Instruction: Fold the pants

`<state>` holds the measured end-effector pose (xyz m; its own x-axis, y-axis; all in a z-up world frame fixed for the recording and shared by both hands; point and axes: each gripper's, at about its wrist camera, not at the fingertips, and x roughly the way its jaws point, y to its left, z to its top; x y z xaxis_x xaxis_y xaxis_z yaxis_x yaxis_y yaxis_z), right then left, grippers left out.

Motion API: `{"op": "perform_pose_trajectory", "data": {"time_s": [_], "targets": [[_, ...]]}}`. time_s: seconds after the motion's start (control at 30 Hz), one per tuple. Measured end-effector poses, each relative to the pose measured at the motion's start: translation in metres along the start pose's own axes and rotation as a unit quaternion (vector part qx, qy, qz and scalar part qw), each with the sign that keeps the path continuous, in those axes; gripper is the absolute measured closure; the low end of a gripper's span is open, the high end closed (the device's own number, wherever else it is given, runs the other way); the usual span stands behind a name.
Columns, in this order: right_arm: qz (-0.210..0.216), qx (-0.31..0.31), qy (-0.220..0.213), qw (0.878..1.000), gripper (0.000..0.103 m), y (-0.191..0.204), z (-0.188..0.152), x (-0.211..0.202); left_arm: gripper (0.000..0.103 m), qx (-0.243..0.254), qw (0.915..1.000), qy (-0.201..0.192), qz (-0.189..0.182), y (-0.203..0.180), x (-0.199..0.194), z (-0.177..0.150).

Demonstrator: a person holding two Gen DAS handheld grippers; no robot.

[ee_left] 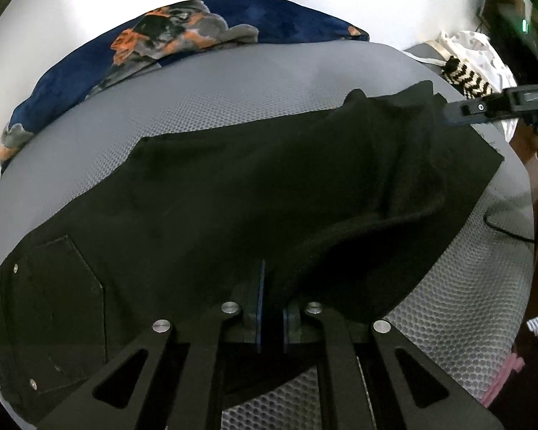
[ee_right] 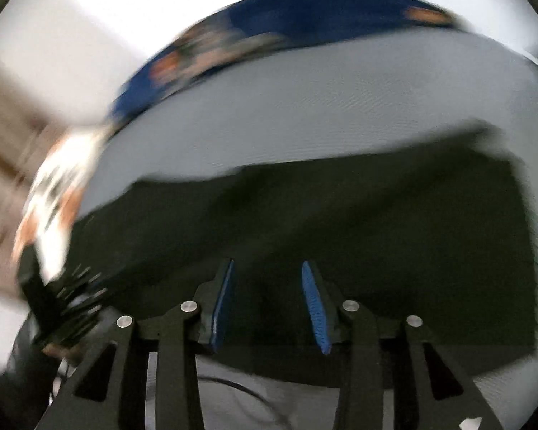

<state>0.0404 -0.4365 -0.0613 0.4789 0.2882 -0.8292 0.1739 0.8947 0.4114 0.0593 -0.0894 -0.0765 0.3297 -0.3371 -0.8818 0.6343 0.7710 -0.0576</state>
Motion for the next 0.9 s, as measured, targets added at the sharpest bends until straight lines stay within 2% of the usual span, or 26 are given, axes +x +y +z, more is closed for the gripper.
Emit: {"op": "perform_pose_trajectory", "data": {"time_s": [0.13,0.23,0.37,0.5,0.57,0.63,0.7,0.8,0.9], "targets": [[-0.055,0.092,-0.019,0.994,0.066,-0.082,-0.008,-0.022,0.096,-0.003,1.0000,-0.001,0.001,0.000,-0.001,0.002],[-0.055,0.144,-0.030,0.988,0.066,-0.117,-0.011,-0.030,0.096,-0.003,1.0000,0.001,0.004,0.000,-0.001,0.002],[-0.045,0.188,-0.034,0.981,0.069,-0.141,-0.006,-0.019,0.095,-0.008,1.0000,0.004,0.006,-0.001,-0.001,0.002],[-0.034,0.205,-0.048,0.977,0.080,-0.148,0.005,-0.011,0.095,-0.009,0.9999,0.007,0.011,-0.002,-0.001,0.002],[-0.031,0.211,-0.050,0.976,0.094,-0.151,0.010,-0.008,0.095,-0.010,0.9998,0.008,0.013,-0.003,0.000,0.002],[-0.037,0.203,-0.056,0.977,0.100,-0.150,0.014,-0.010,0.095,-0.013,0.9998,0.009,0.015,-0.004,0.000,0.001],[-0.048,0.189,-0.082,0.978,0.101,-0.139,0.015,-0.027,0.095,-0.015,0.9997,0.011,0.015,-0.004,0.001,0.001],[-0.093,0.146,-0.116,0.978,0.102,-0.121,0.008,-0.065,0.095,-0.009,0.9998,0.011,0.016,-0.007,-0.002,-0.001],[-0.135,0.130,-0.119,0.975,0.102,-0.120,-0.013,-0.089,0.095,0.000,0.9999,0.014,0.009,-0.010,-0.001,-0.004]]}}
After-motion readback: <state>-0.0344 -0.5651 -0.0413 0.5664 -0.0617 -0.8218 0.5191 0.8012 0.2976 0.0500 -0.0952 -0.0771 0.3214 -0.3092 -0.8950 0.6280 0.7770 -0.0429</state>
